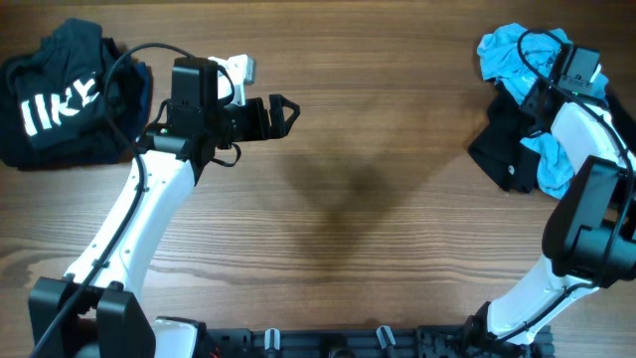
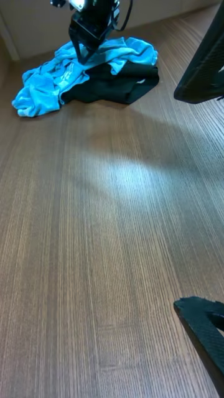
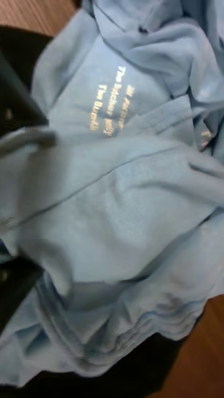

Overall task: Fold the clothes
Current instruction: 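Reach the right gripper to the light-blue T-shirt and grasp it, then lift the blue T-shirt with the right gripper toward the left gripper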

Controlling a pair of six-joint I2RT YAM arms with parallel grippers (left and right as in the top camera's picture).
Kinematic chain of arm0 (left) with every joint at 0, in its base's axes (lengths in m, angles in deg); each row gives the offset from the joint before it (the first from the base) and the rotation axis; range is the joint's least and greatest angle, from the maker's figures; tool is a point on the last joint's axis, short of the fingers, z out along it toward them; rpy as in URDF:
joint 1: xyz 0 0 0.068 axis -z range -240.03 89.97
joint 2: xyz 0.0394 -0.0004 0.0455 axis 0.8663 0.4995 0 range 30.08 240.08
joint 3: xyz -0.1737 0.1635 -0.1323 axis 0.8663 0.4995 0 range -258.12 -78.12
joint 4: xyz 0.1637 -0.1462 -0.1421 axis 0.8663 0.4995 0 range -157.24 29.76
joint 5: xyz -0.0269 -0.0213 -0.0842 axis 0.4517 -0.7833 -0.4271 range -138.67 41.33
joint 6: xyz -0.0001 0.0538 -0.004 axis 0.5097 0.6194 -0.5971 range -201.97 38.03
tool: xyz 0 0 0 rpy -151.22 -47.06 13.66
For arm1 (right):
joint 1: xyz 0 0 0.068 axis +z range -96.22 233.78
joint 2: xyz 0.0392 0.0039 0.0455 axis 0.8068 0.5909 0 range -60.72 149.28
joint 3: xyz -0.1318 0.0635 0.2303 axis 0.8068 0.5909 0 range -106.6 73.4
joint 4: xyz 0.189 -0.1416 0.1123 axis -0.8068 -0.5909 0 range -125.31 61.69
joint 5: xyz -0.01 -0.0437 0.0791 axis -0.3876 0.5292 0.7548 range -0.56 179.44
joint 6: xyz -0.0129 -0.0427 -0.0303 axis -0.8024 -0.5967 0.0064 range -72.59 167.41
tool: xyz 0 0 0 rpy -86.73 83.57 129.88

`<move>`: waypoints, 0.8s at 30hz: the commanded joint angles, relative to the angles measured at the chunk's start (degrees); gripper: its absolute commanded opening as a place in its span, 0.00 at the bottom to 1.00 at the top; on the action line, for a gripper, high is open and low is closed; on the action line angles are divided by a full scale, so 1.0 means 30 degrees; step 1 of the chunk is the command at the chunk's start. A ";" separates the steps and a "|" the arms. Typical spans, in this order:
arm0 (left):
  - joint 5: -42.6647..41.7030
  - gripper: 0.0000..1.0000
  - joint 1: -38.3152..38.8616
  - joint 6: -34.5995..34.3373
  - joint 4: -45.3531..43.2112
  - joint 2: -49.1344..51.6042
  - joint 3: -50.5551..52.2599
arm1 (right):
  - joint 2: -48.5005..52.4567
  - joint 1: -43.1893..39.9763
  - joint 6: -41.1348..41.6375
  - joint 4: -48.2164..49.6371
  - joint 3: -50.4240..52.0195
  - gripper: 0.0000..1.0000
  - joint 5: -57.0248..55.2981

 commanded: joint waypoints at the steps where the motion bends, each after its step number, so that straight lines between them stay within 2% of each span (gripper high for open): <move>1: 0.0248 1.00 0.0117 -0.0022 -0.0073 0.0175 -0.0277 | 0.0590 -0.0102 -0.0466 0.0386 0.0189 0.34 0.0532; 3: 0.0248 1.00 0.0117 -0.0022 -0.0080 0.0175 -0.0277 | 0.0619 -0.0109 -0.0452 0.0495 0.0189 0.04 0.0532; 9: 0.0240 1.00 0.0117 -0.0022 -0.0226 0.0175 -0.0277 | -0.0211 -0.0087 -0.0947 0.0634 0.0182 0.04 0.0838; 16: 0.0248 1.00 0.0117 -0.0022 -0.0481 0.0175 -0.0277 | -0.3759 0.0481 -0.1224 0.0933 0.0146 0.04 0.4080; 20: 0.0597 1.00 0.0095 -0.0022 -0.1180 0.0175 -0.0284 | -0.6237 0.1807 -0.2062 0.0969 -0.0197 0.04 0.5807; 24: 0.0605 1.00 0.0044 -0.0015 -0.1668 0.0168 -0.0284 | -0.8779 0.4255 -0.3067 0.1093 -0.0335 0.04 0.7934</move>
